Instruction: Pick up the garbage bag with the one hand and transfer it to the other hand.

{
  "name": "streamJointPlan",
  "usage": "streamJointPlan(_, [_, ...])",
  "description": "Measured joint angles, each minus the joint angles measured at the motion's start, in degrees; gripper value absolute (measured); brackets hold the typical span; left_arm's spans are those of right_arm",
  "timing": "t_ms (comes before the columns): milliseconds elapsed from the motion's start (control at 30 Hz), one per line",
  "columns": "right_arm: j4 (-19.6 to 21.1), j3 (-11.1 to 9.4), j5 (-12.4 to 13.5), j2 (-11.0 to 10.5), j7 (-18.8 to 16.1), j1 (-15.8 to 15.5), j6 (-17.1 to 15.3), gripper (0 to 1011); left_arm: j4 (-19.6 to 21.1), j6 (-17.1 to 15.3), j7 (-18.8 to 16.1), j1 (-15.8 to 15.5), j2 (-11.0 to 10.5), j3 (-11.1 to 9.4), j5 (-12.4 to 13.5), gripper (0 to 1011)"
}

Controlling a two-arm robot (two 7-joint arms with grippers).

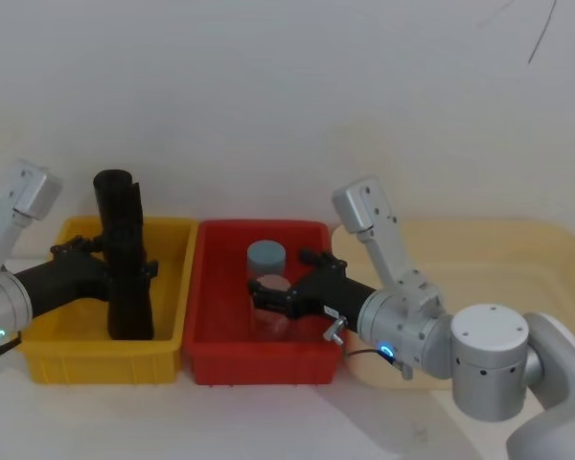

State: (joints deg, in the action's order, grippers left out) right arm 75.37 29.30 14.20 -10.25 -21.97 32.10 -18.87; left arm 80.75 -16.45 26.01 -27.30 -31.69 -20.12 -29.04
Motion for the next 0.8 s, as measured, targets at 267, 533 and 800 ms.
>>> streamJointPlan(267, [-2.08, 0.62, -0.27, 0.25, -0.89, 0.80, -0.05, 1001, -0.04, 0.00, 0.00, -0.04, -0.03, -0.04, 0.01, 1001])
streamJointPlan(533, [-3.47, 1.23, -0.40, 0.41, -1.56, 1.44, -0.15, 1002, -0.07, 0.00, 0.00, -0.08, -0.03, -0.07, 0.01, 1001])
streamJointPlan(800, [-4.74, 1.70, -0.75, 0.65, -1.94, 2.06, 0.51, 1002, -0.07, 0.00, 0.00, -0.08, -0.03, -0.07, 0.00, 1001])
